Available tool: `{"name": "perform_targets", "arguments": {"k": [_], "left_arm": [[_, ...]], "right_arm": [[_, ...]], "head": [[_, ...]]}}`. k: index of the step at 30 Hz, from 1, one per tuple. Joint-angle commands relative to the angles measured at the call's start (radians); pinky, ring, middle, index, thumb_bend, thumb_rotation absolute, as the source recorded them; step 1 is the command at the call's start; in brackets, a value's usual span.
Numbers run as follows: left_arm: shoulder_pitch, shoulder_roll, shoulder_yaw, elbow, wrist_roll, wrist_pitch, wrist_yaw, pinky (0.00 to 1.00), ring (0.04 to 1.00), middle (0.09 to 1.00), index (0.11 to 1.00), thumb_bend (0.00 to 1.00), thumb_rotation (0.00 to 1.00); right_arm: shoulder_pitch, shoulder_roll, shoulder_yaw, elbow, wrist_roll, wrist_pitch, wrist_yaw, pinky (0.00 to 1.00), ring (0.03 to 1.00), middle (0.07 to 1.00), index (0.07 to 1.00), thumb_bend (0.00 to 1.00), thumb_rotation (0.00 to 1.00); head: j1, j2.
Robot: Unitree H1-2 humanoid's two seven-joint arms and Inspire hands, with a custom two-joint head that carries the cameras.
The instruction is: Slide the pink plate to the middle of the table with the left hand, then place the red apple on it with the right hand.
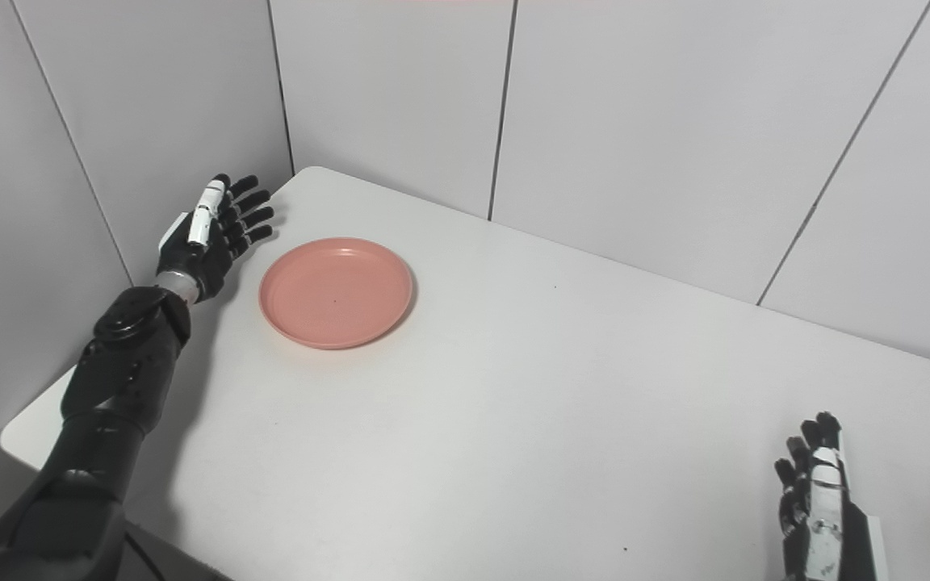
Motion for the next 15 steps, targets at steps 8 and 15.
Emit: {"name": "perform_targets", "arguments": {"k": [8,15], "left_arm": [[-0.025,0.021,-0.011,-0.012,0.0,-0.047,-0.003,0.85,0.856,0.855,0.842,0.33,1.0],[-0.024,-0.003,-0.022,-0.017,-0.001,-0.056,0.003,0.83,0.837,0.842,0.828,0.32,1.0]], "right_arm": [[-0.022,0.001,-0.005,-0.045,0.003,0.012,0.002,1.0,1.0,1.0,1.0,0.05,1.0],[-0.024,0.0,-0.004,-0.05,0.002,0.018,0.002,1.0,1.0,1.0,1.0,0.05,1.0]], "head": [[-0.003,0.006],[-0.004,0.01]]}}
